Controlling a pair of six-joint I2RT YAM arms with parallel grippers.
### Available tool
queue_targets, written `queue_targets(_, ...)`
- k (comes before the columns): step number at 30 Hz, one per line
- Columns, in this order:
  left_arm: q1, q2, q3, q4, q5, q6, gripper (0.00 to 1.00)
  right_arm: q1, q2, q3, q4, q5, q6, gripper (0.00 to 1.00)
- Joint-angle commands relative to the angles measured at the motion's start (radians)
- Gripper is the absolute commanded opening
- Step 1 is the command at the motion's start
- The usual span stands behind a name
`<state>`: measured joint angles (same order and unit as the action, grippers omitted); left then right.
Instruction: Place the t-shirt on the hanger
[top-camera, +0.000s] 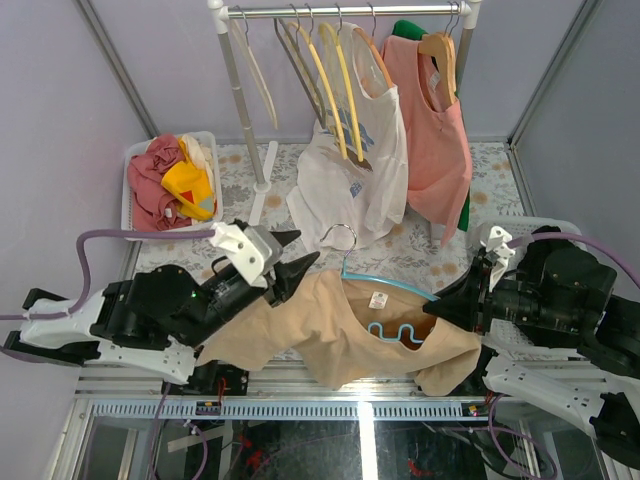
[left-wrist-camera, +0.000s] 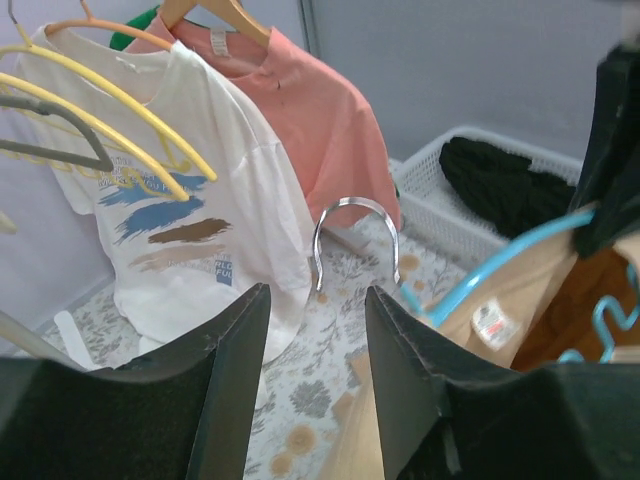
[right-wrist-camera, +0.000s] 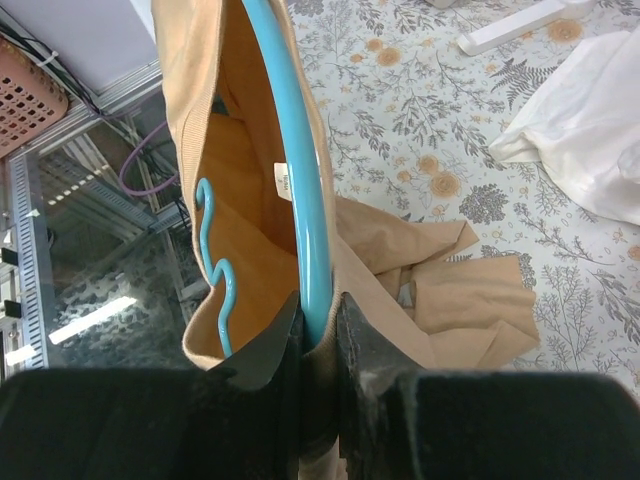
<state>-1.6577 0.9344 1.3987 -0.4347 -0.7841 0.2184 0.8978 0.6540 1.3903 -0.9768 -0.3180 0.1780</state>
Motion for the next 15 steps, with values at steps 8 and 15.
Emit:
queue_targets(8,-0.105,0.302,0.365,-0.198,-0.171,-0.293,0.44,0.002,0.020,0.017,0.086,0.045,-0.003,0.00)
queue_targets(15,-0.083,0.372,0.447,-0.332,-0.238,-0.395,0.45,0.002,0.033,0.019,0.095,0.038,-0.003,0.00)
